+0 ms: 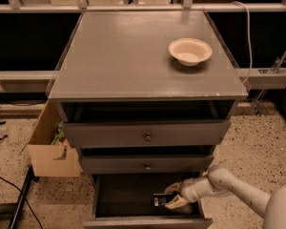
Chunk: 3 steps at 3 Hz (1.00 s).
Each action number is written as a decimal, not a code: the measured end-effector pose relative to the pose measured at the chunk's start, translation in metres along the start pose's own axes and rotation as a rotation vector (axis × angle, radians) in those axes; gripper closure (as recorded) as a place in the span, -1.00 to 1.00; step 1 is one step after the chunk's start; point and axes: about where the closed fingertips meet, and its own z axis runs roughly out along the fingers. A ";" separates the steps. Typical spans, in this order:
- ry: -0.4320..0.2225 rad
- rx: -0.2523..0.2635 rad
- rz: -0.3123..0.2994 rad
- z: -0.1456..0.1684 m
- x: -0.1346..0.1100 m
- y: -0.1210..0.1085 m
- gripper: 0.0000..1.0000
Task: Place rxbar blueberry into bottom drawer
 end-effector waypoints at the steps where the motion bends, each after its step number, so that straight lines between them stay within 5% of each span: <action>1: -0.025 0.036 -0.046 0.009 0.011 -0.014 1.00; 3: -0.082 0.121 -0.134 0.029 0.033 -0.032 1.00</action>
Offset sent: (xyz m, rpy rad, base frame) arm 0.0379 -0.0071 -0.0422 0.0725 -0.1860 -0.0272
